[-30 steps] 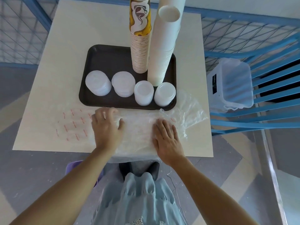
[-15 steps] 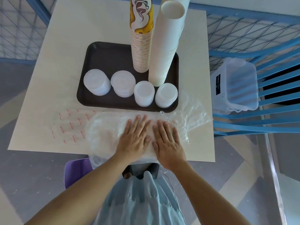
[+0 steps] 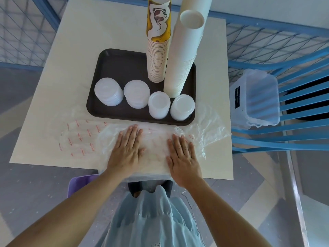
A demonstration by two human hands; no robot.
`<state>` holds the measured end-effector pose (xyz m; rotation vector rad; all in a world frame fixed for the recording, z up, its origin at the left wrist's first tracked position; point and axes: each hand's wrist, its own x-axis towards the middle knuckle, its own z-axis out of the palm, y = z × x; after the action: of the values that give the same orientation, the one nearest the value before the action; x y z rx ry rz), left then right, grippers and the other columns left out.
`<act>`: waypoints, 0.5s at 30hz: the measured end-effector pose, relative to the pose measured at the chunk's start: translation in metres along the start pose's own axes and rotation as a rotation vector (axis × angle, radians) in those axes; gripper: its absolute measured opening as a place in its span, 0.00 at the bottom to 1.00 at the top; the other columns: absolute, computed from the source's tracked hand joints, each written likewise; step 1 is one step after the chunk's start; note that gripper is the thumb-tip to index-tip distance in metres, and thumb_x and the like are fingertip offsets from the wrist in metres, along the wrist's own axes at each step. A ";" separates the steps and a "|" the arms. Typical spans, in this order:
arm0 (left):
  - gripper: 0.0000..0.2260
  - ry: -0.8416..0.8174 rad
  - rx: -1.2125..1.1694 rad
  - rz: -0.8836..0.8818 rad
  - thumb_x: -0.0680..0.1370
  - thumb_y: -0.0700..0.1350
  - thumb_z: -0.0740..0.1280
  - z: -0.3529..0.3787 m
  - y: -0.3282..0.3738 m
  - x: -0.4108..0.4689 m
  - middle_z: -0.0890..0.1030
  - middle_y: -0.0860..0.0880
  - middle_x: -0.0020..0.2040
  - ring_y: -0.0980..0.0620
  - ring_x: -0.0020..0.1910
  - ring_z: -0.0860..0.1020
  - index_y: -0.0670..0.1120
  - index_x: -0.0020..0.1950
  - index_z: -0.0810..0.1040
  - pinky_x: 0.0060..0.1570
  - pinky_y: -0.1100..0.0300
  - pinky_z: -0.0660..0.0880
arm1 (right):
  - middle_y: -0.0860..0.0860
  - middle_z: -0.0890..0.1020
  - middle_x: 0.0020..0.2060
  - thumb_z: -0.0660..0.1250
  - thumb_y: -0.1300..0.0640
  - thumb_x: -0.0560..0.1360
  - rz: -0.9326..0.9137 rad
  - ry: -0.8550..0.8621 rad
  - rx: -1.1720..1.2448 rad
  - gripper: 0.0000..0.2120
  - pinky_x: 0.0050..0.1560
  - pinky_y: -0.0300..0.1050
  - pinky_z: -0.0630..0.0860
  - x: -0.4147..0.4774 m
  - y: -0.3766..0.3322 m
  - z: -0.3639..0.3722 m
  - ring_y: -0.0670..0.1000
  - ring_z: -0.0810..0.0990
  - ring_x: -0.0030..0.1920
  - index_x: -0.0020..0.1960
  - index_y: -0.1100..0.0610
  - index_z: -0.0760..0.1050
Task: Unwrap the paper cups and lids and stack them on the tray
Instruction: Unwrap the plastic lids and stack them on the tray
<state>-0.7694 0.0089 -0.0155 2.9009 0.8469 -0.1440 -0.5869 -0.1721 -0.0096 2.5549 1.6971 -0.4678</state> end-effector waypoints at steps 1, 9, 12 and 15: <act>0.30 -0.003 0.004 -0.002 0.87 0.56 0.45 -0.001 -0.005 -0.003 0.51 0.39 0.85 0.40 0.84 0.50 0.39 0.84 0.53 0.80 0.38 0.55 | 0.53 0.41 0.84 0.48 0.44 0.87 0.002 -0.004 -0.003 0.32 0.82 0.64 0.50 0.000 0.000 0.000 0.59 0.42 0.84 0.85 0.54 0.41; 0.33 -0.079 0.003 -0.073 0.86 0.59 0.44 -0.008 -0.016 -0.004 0.53 0.40 0.85 0.39 0.84 0.54 0.39 0.84 0.54 0.80 0.38 0.57 | 0.55 0.48 0.85 0.48 0.44 0.86 0.033 -0.086 0.007 0.32 0.80 0.68 0.52 0.003 -0.006 -0.011 0.61 0.46 0.84 0.85 0.55 0.45; 0.32 -0.118 0.010 -0.147 0.85 0.60 0.50 -0.015 -0.012 -0.002 0.58 0.38 0.83 0.37 0.82 0.60 0.41 0.83 0.59 0.78 0.37 0.60 | 0.53 0.43 0.85 0.51 0.46 0.86 0.028 -0.130 0.055 0.33 0.81 0.68 0.47 0.006 -0.011 -0.026 0.60 0.40 0.84 0.85 0.54 0.43; 0.30 -0.064 -0.020 -0.174 0.82 0.54 0.66 -0.032 0.000 -0.002 0.64 0.39 0.79 0.36 0.77 0.65 0.41 0.81 0.66 0.77 0.37 0.64 | 0.50 0.40 0.84 0.56 0.52 0.85 0.035 -0.143 0.164 0.35 0.82 0.64 0.41 0.006 -0.015 -0.046 0.55 0.36 0.83 0.85 0.52 0.41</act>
<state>-0.7696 0.0120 0.0160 2.7840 1.0821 -0.2411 -0.5877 -0.1520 0.0346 2.5830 1.6263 -0.7979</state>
